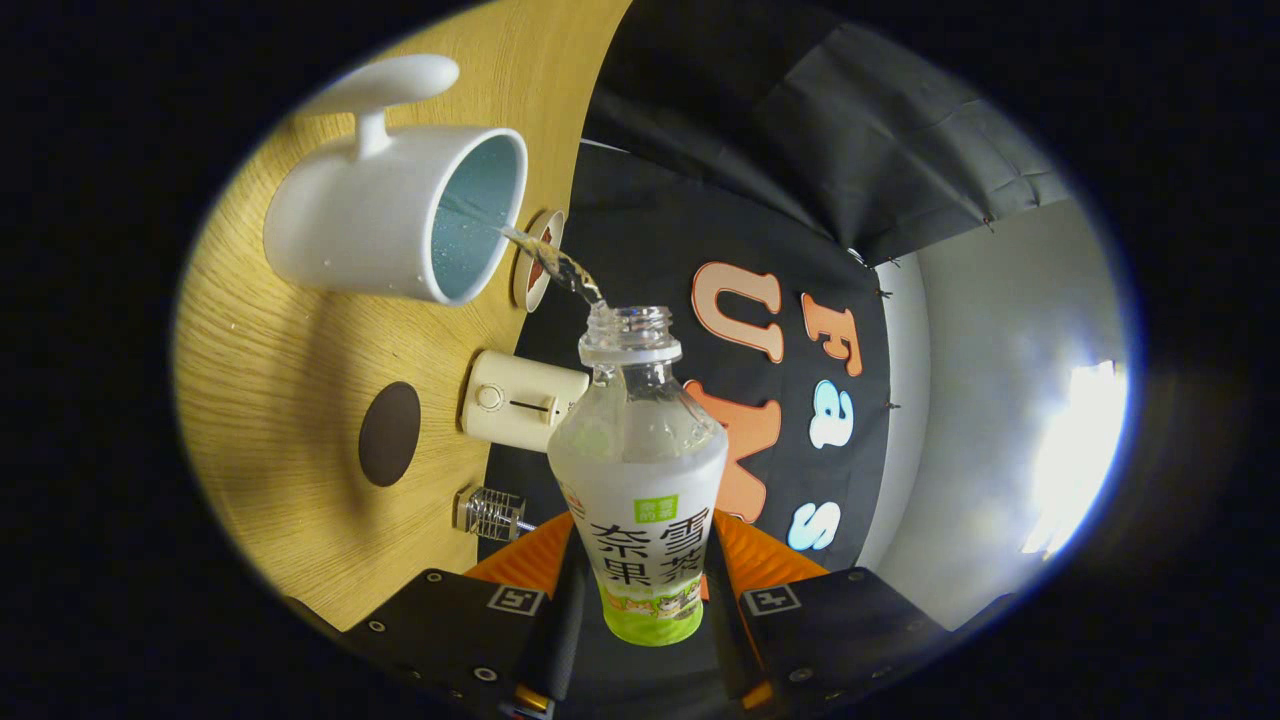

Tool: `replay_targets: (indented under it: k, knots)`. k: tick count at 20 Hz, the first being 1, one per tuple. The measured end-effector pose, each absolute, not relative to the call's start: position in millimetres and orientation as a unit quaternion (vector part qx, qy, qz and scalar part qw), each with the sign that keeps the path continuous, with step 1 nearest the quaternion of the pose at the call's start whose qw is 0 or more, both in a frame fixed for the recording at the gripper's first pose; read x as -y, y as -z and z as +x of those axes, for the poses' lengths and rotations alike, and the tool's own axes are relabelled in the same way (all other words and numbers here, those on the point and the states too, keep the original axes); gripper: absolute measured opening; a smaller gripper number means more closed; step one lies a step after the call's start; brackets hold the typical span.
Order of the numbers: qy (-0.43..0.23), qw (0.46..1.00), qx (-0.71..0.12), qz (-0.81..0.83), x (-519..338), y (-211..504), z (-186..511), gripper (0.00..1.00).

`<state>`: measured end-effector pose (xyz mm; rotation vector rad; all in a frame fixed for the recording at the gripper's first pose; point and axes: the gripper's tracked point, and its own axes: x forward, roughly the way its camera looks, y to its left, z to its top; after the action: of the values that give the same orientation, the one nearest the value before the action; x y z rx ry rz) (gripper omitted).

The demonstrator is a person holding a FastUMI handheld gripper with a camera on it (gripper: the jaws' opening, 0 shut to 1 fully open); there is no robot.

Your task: Take the bottle from table, then pour the juice into the cup, finally place the bottle on the coaster

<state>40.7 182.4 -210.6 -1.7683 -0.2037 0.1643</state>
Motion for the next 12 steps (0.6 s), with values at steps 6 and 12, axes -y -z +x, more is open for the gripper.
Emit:
replay_targets:
  k: [6,12]
  knots:
    - [-0.08,0.609,0.099,-0.783,-186.6,207.6,43.6,0.57]
    - [-0.086,0.592,0.106,-0.794,-189.1,204.3,44.9,0.57]
